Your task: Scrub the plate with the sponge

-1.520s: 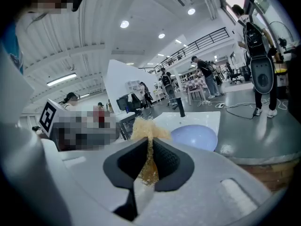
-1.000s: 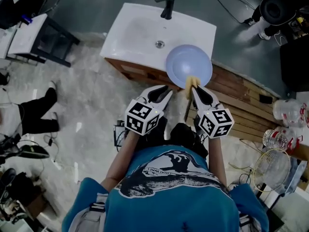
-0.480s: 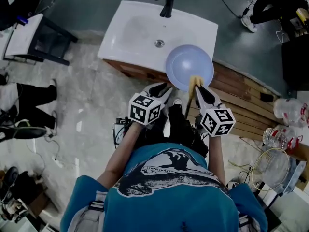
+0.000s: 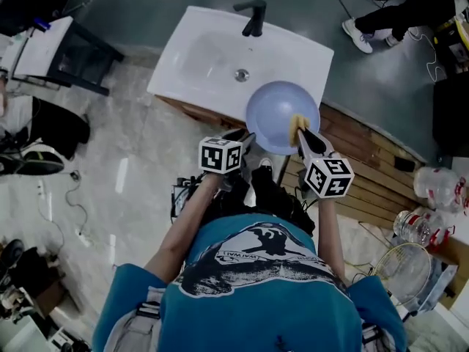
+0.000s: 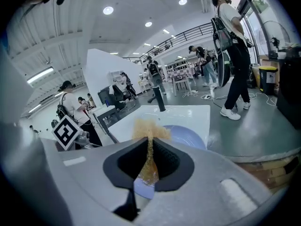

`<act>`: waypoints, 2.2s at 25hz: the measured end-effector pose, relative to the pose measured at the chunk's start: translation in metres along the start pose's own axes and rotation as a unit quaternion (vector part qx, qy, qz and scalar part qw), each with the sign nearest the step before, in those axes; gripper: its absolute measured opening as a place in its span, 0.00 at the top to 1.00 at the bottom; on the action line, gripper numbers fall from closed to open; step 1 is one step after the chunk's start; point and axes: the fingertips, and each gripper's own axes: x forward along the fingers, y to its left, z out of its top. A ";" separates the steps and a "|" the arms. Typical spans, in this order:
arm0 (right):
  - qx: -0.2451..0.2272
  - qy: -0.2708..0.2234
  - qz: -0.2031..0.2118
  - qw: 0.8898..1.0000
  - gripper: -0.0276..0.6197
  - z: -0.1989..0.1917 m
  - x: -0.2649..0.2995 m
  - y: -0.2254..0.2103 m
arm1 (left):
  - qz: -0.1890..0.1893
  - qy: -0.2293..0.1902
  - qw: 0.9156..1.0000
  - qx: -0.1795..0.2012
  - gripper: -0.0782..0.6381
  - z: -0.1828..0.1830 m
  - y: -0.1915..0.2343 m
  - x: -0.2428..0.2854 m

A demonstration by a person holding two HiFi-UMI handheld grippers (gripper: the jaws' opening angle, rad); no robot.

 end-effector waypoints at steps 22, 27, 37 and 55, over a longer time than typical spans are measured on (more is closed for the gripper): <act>-0.221 0.204 -0.059 0.952 0.91 -0.014 0.132 -0.098 | 0.057 0.013 0.993 -0.099 0.78 -0.005 0.019 0.030; -0.253 0.229 -0.075 0.937 0.91 -0.021 0.143 -0.096 | 0.061 0.017 0.995 -0.078 0.78 -0.004 0.019 0.030; -0.267 0.220 -0.024 0.938 0.91 -0.019 0.174 -0.045 | 0.076 0.018 0.995 -0.065 0.77 -0.005 0.018 0.029; -0.304 0.239 0.103 0.917 0.91 -0.076 0.130 0.027 | 0.136 -0.049 0.975 -0.166 0.85 0.008 0.032 0.026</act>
